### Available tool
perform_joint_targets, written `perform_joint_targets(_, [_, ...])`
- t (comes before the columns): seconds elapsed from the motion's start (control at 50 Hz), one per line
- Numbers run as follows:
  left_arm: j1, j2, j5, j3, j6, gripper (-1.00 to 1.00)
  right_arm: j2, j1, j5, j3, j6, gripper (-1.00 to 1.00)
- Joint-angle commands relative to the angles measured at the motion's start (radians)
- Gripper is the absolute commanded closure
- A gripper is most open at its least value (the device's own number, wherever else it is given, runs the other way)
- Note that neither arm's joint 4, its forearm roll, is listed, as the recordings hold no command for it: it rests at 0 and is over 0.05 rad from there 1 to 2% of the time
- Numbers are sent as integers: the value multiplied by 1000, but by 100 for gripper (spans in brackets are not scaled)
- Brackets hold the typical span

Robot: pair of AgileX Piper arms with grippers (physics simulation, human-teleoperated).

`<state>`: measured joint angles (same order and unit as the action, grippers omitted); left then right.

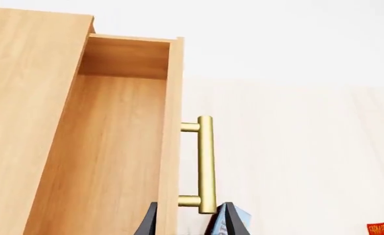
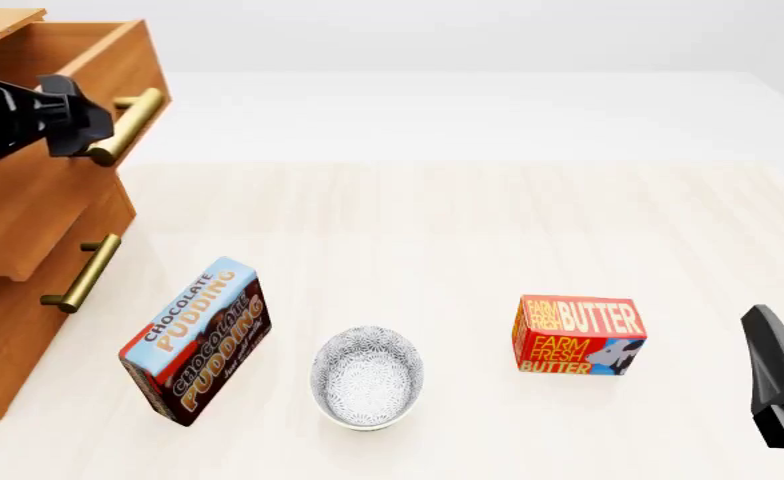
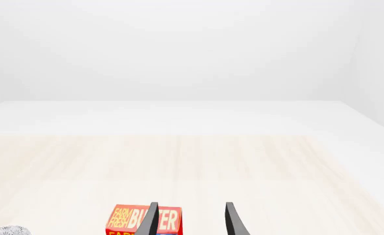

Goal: Put the bowl in the top drawer of the cabinet.

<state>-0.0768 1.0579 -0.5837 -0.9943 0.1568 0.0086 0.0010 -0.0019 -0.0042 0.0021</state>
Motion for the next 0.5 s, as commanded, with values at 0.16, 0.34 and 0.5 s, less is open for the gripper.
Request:
perform_joint_targets(0.16, [-72, 24, -6, 27, -58, -100, 0, 0, 0, 0, 0, -100])
perform_joint_targets(0.34, [-121, 9, -12, 26, -54, -100, 0, 0, 0, 0, 0, -100])
perform_joint_targets(0.5, [-138, 6, -9, 23, -59, -100, 0, 0, 0, 0, 0, -100])
